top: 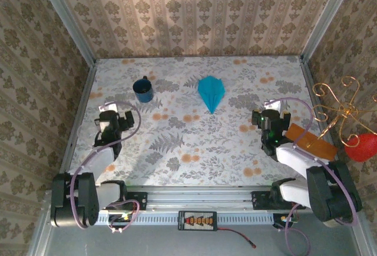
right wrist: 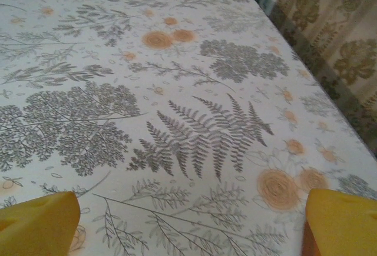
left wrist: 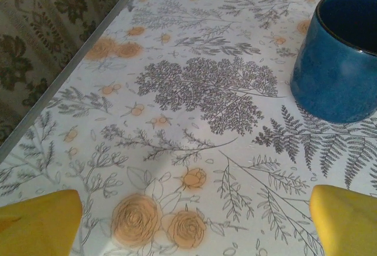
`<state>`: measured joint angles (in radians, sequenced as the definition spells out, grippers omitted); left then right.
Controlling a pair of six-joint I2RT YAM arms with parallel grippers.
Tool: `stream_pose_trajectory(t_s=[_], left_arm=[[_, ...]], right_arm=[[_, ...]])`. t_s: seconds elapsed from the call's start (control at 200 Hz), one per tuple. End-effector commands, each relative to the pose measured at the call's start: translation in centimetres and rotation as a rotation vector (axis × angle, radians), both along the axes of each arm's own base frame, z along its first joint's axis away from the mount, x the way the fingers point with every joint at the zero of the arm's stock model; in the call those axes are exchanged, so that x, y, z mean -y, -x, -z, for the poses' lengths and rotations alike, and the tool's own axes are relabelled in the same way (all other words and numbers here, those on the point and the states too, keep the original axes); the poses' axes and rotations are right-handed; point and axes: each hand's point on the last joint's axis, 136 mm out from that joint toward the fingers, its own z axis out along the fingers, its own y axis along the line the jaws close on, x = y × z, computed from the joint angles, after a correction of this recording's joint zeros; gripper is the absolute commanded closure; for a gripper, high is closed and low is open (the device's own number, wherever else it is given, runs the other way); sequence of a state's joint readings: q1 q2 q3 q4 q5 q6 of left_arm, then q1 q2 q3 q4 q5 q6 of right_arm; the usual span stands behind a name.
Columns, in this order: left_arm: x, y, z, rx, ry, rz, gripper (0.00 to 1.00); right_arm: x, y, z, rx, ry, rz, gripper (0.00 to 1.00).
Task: Fold a paper plane with a square sheet of paper (pick it up from the middle)
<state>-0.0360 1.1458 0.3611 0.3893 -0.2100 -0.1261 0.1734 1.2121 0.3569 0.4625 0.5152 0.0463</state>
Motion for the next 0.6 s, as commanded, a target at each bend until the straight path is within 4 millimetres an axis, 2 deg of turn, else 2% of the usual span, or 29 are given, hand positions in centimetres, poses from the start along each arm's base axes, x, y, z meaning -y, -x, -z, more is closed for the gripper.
stream_pose_trajectory(t_s=[0.0, 0.105, 0.255, 0.27, 0.33, 0.505, 0.555, 0.595], left_arm=[[0.7, -1.9, -2.1, 0.144, -0.021, 0.083, 0.00], [0.6, -2.5, -1.3, 0.166, -0.008, 0.109, 0.00], [0.5, -3.6, -1.2, 0.183, -0.016, 0.140, 0.00], [0.5, -3.8, -1.1, 0.188, -0.014, 0.145, 0.00], [0.6, -4.2, -0.5, 0.183, 0.010, 0.171, 0.00], [1.4, -4.5, 0.6, 0.187, 0.001, 0.217, 0.00], [1.5, -4.5, 1.5, 0.178, -0.004, 0.218, 0.00], [1.3, -4.8, 0.9, 0.212, -0.014, 0.211, 0.00]], right_arm=[[-0.8, -2.0, -2.2, 0.152, -0.037, -0.090, 0.00], [-0.9, -2.9, -2.3, 0.180, -0.069, -0.133, 0.00], [-1.4, -4.0, -1.7, 0.201, -0.127, -0.190, 0.00], [-1.5, -4.1, -0.7, 0.175, -0.128, -0.193, 0.00], [-1.8, -4.4, -0.1, 0.170, -0.129, -0.211, 0.00], [-2.4, -5.1, 1.1, 0.146, -0.132, -0.241, 0.00], [-2.4, -5.6, 1.2, 0.120, -0.141, -0.250, 0.00], [-2.5, -5.8, 1.4, 0.099, -0.156, -0.257, 0.00]])
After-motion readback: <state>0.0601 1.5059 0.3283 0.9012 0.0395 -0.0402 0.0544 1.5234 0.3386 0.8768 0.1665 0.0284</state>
